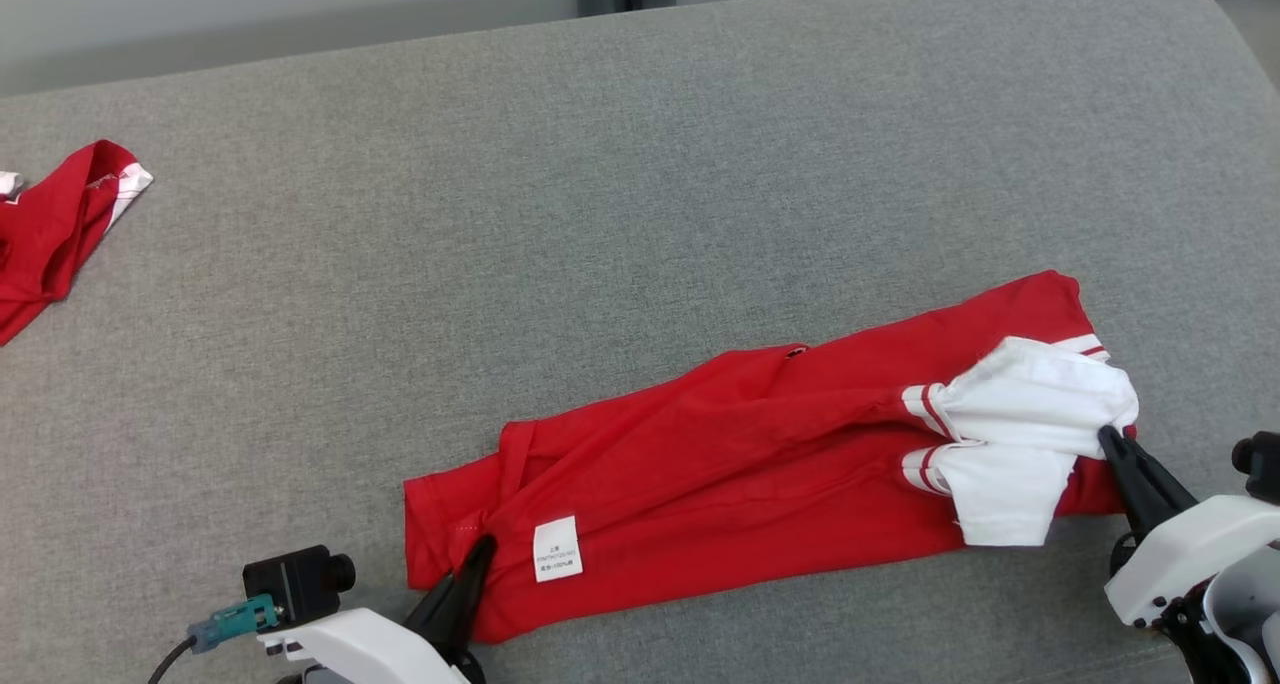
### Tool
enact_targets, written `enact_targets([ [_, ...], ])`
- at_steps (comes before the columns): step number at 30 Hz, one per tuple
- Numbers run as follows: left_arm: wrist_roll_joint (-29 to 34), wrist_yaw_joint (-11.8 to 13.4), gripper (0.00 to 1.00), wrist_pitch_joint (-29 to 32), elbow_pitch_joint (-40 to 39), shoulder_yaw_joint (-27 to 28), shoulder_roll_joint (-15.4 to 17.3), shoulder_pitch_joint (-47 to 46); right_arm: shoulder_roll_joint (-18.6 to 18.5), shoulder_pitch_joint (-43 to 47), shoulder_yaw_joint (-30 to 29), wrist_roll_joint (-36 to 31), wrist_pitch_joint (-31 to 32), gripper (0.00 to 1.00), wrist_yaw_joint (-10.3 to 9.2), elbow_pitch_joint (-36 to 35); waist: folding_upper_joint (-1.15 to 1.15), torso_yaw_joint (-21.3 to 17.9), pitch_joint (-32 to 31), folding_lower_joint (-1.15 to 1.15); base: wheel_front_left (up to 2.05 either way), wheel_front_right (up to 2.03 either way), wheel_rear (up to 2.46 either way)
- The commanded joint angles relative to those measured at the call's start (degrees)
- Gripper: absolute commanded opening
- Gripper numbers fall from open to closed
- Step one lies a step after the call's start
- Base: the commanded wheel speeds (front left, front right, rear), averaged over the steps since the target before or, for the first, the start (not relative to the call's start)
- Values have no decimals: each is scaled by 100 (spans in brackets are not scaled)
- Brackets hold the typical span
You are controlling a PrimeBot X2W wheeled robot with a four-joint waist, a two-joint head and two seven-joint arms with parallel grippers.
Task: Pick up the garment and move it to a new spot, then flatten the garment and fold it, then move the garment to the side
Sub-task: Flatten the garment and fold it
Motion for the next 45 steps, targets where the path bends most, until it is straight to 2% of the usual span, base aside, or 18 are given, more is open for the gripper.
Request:
enact_targets([
  [1, 49, 35, 100, -22, 36, 16, 28, -7, -57, -59, 0, -28, 11, 88, 1, 33, 0, 11, -5, 0, 0, 0, 0],
  [2, 70, 49, 100, -53, 74, 16, 44, 11, -82, -83, 17, -28, 37, 100, 1, 60, 0, 19, -11, 0, 0, 0, 0],
  [7, 287, 46, 100, -340, 80, 82, 149, 103, -196, -139, -178, 171, 60, 100, 1, -127, 0, 53, -62, 0, 0, 0, 0],
  [13, 674, 298, 100, -1077, -180, 366, 223, 274, -291, -177, -752, 304, 288, 100, 1, -396, 0, 71, -85, 0, 0, 0, 0],
  [17, 1035, 398, 100, -1549, -249, 484, 194, 260, -135, -358, -736, 365, 644, 100, 1, -192, 0, 118, -37, 0, 0, 0, 0],
  [22, 1660, 441, 100, -1777, -161, 440, 80, 114, 11, -751, -449, 563, 918, 100, 1, 324, 0, 194, 13, 0, 0, 0, 0],
  [28, 2052, 233, 100, -1827, 67, 471, -258, 170, -45, -1036, 254, 494, 1101, 100, 1, 932, 0, 300, 4, 0, 0, 0, 0],
  [36, 2381, -160, 100, -1828, 323, 828, -683, 266, -100, -1146, 1108, 722, 1334, 100, 8, 1460, 0, 384, -14, 0, 0, 0, 0],
  [37, 2418, -211, 100, -1828, 353, 873, -726, 269, -96, -1181, 1197, 818, 1344, 77, 16, 1471, 0, 385, -16, 0, 0, 0, 0],
  [38, 2450, -251, 100, -1829, 383, 911, -766, 269, -101, -1226, 1252, 937, 1300, 4, 21, 1453, 0, 386, -16, 0, 0, 0, 0],
  [39, 2490, -294, 100, -1829, 411, 949, -806, 268, -119, -1254, 1342, 1094, 1316, 0, 21, 1392, 0, 390, -20, 0, 0, 0, 0],
  [42, 2591, -406, 100, -1829, 476, 1080, -917, 307, -427, -1314, 1389, 1568, 1264, 0, 12, 1184, 0, 393, -45, 0, 0, 0, 0],
  [43, 2591, -406, 100, -1829, 476, 1080, -917, 307, -427, -1314, 1389, 1568, 1264, 0, 12, 1184, 0, 393, -45, 0, 0, 0, 0],
  [45, 2676, -502, 100, -1829, 546, 1169, -969, 340, -803, -1399, 1272, 1753, 1143, 0, -5, 1186, 0, 392, -74, 0, 0, 0, 0],
])
